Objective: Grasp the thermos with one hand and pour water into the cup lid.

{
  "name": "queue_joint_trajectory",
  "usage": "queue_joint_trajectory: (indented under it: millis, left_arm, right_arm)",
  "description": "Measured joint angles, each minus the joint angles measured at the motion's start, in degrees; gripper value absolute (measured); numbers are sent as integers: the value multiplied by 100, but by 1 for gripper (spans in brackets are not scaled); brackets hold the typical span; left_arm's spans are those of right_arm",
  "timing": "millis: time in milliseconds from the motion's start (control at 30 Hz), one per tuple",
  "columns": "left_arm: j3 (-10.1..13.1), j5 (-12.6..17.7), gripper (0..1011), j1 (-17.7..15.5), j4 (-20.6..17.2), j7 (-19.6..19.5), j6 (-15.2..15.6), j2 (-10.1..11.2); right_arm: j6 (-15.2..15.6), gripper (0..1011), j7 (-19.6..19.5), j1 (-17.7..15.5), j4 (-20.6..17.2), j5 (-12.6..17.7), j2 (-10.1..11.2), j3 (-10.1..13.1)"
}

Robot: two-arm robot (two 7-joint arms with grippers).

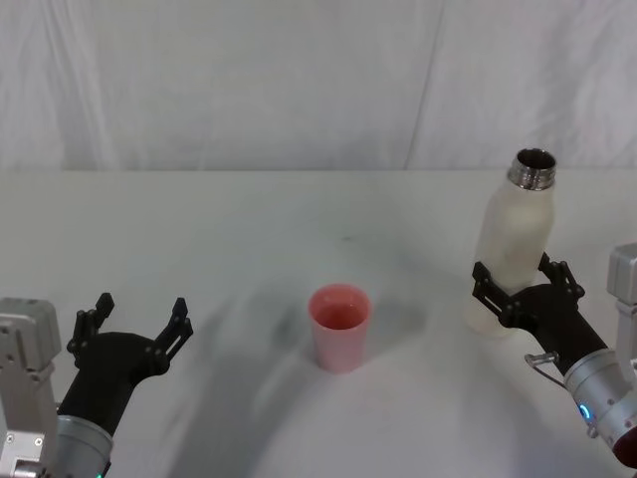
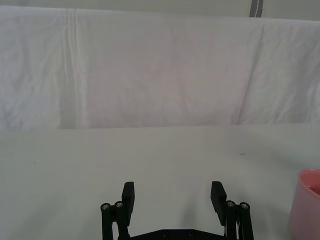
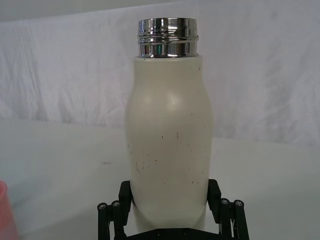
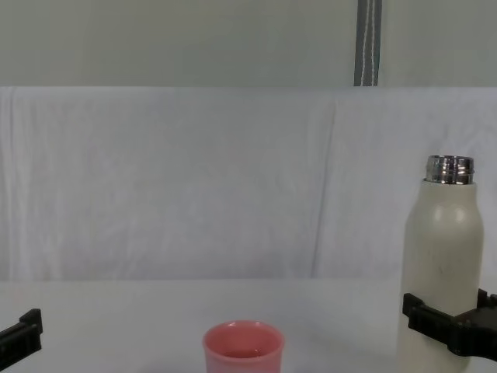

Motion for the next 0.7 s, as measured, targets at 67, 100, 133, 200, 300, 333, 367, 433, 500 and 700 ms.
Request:
queue_joint_trajectory:
  millis: [67,100,133,200,300,333,367,433,500,700]
  left_arm:
    - [0,0,1001,0,0,0,0,0]
    - [0,0,1001,0,0,0,0,0]
    - [0,0,1001,0,0,0,0,0]
    - [0,0,1001,0,0,0,0,0]
    - [0,0,1001,0,0,0,0,0]
    - [0,0,1001,0,0,0,0,0]
    - [0,0,1001,0,0,0,0,0]
    - [0,0,1001,0,0,0,0,0]
    - [0,0,1001,0,0,0,0,0]
    - [0,0,1001,0,0,0,0,0]
  right_arm:
    - [0,942,0,-1,-1,0,0,1]
    - [0,942,0,-2,-2,0,0,1]
    - [0,942,0,-2,-2,0,0,1]
    - [0,940,0,-3,-3,-1,0,2]
    - [0,940,0,-5,-4,-2,0,2]
    - [0,940,0,-5,-4,-3,0,2]
    - [0,940,0,-6,-5,-4,0,2]
    - [1,940,0,-7,-7,-4,0,2]
    - [2,940,0,-8,-8,-4,0,2]
    - [3,940,0,-11,-10,-4,0,2]
